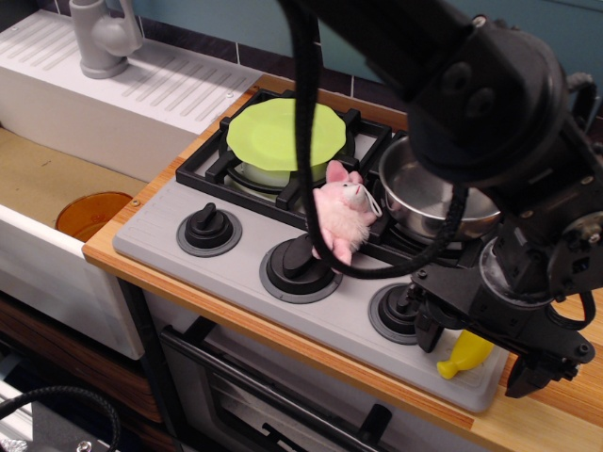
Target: End effector reaching banana
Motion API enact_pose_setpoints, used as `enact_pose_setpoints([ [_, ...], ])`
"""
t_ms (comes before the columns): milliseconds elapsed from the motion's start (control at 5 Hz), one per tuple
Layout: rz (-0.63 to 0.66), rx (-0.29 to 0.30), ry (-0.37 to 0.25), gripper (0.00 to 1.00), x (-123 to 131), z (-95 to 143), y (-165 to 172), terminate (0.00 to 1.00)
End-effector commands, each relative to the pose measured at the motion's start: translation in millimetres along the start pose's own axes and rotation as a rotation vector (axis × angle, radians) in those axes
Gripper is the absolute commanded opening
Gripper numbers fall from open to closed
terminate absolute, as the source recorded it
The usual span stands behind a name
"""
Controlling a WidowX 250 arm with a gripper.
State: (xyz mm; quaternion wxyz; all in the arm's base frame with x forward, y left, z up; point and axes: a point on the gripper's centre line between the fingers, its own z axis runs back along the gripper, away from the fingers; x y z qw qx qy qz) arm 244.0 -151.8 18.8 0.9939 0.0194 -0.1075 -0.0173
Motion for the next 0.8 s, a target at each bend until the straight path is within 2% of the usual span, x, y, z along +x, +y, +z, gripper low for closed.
enact_pose_setpoints([
  [0, -0.019, -0.009, -0.004, 1.0, 8.6, 2.4, 1.8, 0.0],
  [400, -0.019, -0.009, -0.004, 1.0, 8.6, 2.4, 1.8, 0.0],
  [600, -0.019, -0.009, -0.004, 1.0, 8.6, 2.4, 1.8, 1.0],
])
